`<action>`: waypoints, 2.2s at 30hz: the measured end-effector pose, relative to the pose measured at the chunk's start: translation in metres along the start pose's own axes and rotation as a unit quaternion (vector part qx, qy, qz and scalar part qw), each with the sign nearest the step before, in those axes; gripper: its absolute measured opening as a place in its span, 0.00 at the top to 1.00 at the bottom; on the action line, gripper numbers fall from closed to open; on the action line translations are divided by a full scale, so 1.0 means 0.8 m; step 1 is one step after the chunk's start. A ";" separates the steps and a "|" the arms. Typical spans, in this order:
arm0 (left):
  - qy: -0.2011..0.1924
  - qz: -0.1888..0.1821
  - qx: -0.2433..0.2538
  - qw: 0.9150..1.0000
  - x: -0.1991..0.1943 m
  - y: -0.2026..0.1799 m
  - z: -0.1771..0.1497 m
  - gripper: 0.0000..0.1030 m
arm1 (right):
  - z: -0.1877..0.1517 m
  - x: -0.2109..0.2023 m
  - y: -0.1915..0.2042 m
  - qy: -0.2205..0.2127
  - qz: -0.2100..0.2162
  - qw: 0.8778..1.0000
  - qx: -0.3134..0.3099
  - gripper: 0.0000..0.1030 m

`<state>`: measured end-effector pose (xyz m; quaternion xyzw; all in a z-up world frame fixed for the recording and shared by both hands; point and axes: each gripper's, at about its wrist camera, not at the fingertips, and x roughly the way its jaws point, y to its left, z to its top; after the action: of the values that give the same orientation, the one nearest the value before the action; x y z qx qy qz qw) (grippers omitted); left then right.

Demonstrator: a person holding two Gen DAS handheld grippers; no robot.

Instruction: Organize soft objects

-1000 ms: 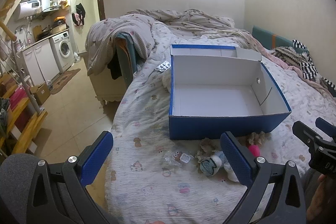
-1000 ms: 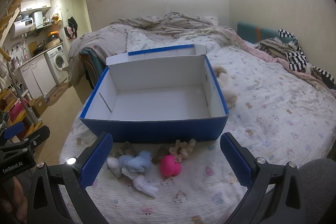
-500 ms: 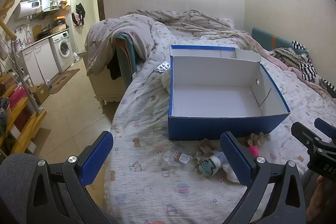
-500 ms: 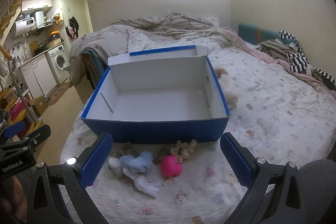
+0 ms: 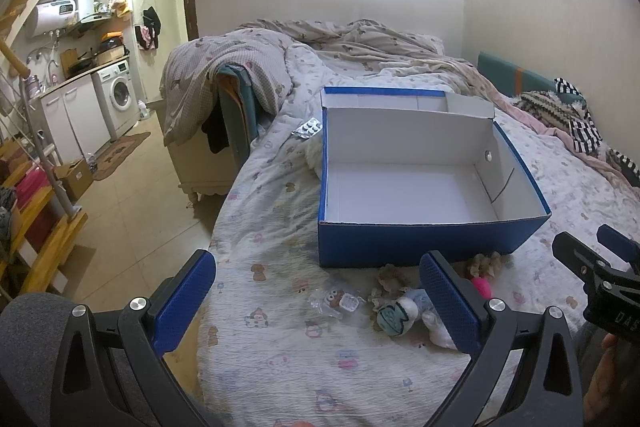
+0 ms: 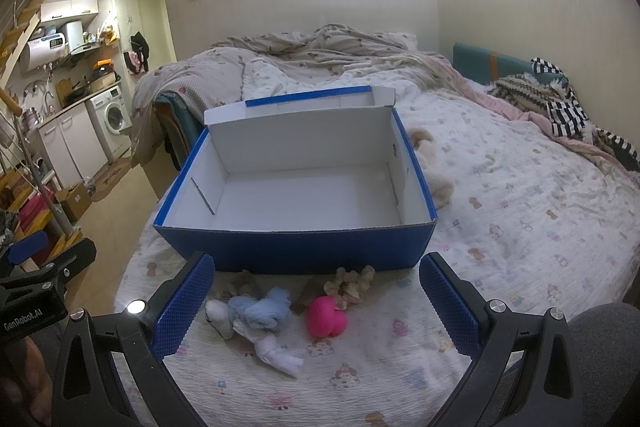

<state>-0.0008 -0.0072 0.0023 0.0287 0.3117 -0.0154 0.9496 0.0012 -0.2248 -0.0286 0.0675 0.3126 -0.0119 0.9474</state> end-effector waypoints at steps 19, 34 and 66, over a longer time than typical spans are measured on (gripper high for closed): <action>0.006 -0.001 -0.001 1.000 0.002 0.001 0.000 0.01 | 0.001 0.001 0.003 0.004 0.004 1.000 0.001 0.00; 0.067 -0.004 -0.041 0.997 0.039 0.024 0.055 0.01 | 0.057 0.027 -0.013 0.050 0.042 0.998 0.025 0.00; 0.401 -0.074 -0.108 0.907 0.295 0.023 -0.069 0.42 | 0.003 0.183 -0.056 0.266 0.061 0.960 0.065 0.00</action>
<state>0.1576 0.0116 -0.1814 -0.0937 0.6673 -0.0393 0.7378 0.1171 -0.2668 -0.1190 0.1481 0.5470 0.0437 0.8228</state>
